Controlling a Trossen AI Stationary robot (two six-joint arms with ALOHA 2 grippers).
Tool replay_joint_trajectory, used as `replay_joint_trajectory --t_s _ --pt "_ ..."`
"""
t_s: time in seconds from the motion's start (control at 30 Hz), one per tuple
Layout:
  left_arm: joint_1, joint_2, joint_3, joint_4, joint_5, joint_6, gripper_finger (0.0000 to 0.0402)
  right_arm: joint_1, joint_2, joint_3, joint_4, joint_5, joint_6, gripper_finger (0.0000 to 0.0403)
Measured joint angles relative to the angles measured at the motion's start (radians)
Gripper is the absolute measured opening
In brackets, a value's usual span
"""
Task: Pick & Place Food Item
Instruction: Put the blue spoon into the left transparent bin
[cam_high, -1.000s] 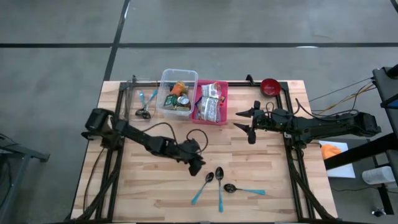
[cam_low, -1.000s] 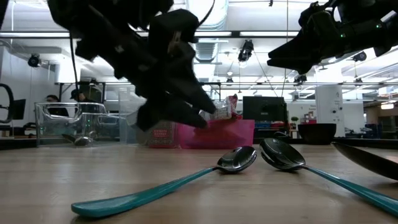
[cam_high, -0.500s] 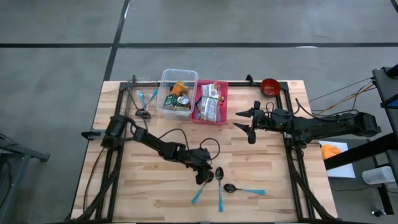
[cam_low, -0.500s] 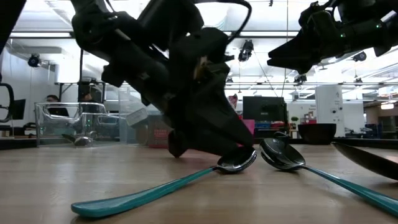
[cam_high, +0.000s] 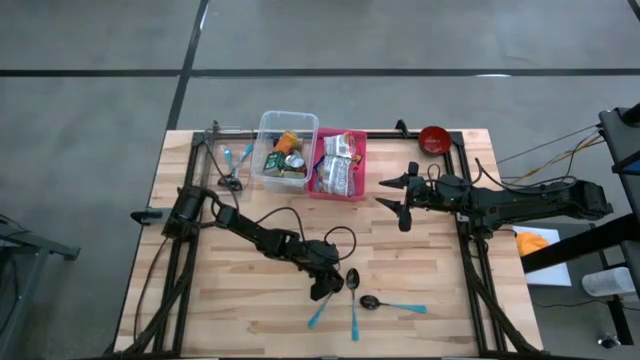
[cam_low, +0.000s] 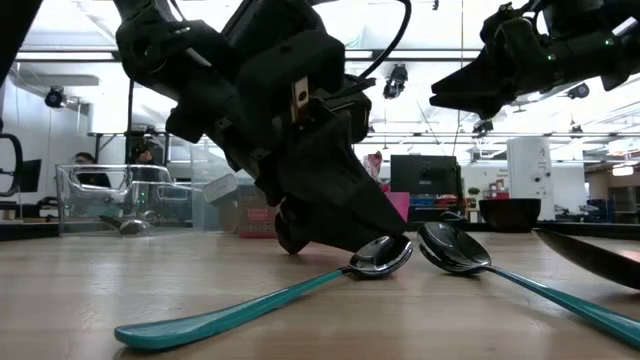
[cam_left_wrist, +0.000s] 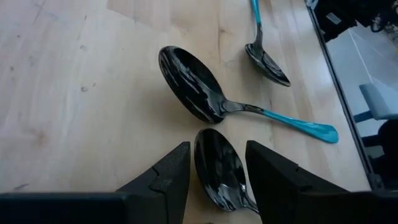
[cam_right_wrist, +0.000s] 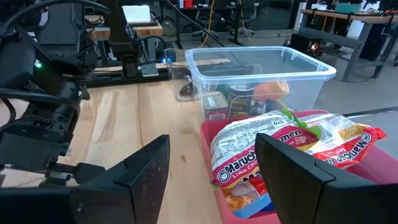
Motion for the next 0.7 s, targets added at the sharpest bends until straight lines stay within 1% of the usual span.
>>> replay_joint_trajectory --t_s 0.33,0.4,0.57,0.7 --pt "-0.004 0.0 -0.001 0.005 0.01 0.019 0.0153 0.0 0.0 0.0 0.0 0.0 0.0 0.0235" --pt "-0.009 0.001 -0.001 0.012 0.01 0.019 0.0143 0.0 0.0 0.0 0.0 0.0 0.002 0.0235" --pt "-0.033 0.002 -0.001 0.04 0.022 0.018 0.0102 0.0 0.0 0.0 0.0 0.0 0.001 0.0235" --pt "-0.037 0.002 -0.001 0.034 0.009 0.018 0.0081 0.0 0.0 0.0 0.0 0.0 0.001 0.0235"
